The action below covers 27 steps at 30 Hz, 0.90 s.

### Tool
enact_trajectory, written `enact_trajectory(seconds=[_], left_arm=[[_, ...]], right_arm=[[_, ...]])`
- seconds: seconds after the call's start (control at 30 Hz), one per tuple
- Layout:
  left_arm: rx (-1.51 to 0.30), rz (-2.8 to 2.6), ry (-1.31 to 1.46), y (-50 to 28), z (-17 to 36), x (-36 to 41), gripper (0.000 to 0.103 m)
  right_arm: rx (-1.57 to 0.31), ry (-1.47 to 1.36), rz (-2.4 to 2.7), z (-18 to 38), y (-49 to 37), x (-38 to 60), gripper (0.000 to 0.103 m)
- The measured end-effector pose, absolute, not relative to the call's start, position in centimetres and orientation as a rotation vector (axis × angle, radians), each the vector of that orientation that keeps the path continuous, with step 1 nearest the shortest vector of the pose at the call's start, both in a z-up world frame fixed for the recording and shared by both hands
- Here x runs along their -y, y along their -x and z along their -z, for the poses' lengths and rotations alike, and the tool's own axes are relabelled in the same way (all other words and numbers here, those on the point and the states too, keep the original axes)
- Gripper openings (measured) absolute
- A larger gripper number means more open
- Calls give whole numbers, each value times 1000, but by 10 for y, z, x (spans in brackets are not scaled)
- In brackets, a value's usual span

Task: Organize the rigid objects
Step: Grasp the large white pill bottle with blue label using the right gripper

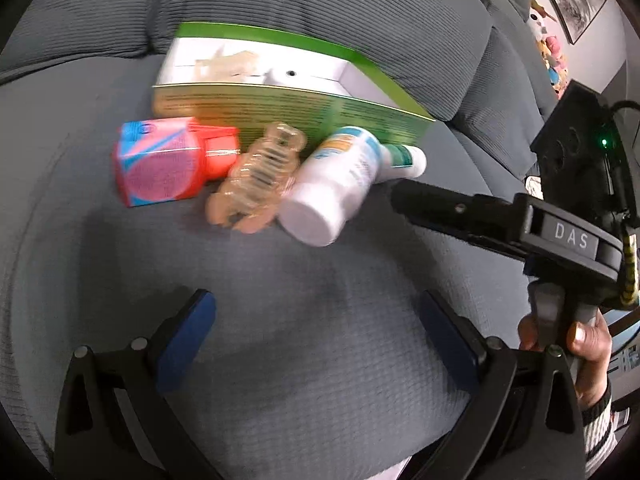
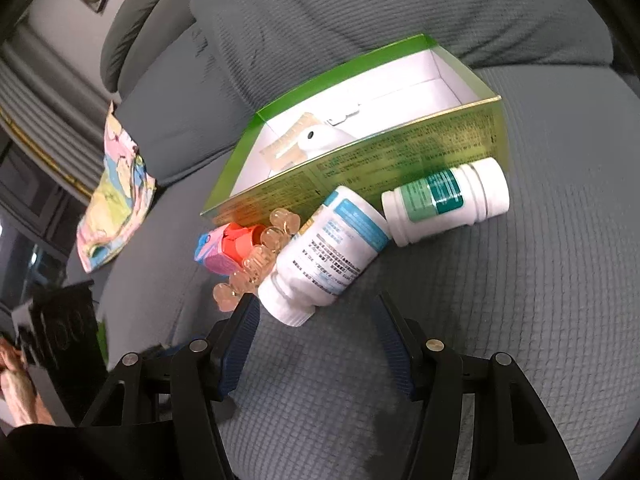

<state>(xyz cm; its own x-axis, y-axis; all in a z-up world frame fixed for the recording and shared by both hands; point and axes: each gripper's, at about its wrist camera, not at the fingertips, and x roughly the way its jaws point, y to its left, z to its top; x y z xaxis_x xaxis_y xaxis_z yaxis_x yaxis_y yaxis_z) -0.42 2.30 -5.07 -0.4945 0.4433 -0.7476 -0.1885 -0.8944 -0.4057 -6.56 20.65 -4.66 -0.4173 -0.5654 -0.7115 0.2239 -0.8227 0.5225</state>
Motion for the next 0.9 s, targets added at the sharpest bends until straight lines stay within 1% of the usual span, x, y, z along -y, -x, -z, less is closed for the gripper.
enact_trajectory(seconds=[0.17,0.3,0.53,0.6,0.63,0.67,0.83,0.9], left_arm=[[390,-2440,1291,20,53,-32,100],[417,-2432,1293,36,56,-33,92],[428,-2470,1276,48,60,-30,90],[422,-2482,1275,48,61,-30,83],[416,-2484,1277,50,62,-30,82],[411,-2488,1278,51,63,-30,82],[406,-2490,1276,55,66,-30,81],[401,-2476,1275,56,67,-31,79]], right_arm=[[539,-1311,2225,53,67,-208,60],[598,-1305,2216,57,76,-211,60],[670,-1300,2172,66,91,-209,60],[686,-1307,2165,69,95,-209,65],[689,-1310,2165,70,97,-209,69],[696,-1310,2162,71,99,-208,70],[739,-1331,2148,79,111,-206,71],[756,-1350,2134,84,116,-203,71]])
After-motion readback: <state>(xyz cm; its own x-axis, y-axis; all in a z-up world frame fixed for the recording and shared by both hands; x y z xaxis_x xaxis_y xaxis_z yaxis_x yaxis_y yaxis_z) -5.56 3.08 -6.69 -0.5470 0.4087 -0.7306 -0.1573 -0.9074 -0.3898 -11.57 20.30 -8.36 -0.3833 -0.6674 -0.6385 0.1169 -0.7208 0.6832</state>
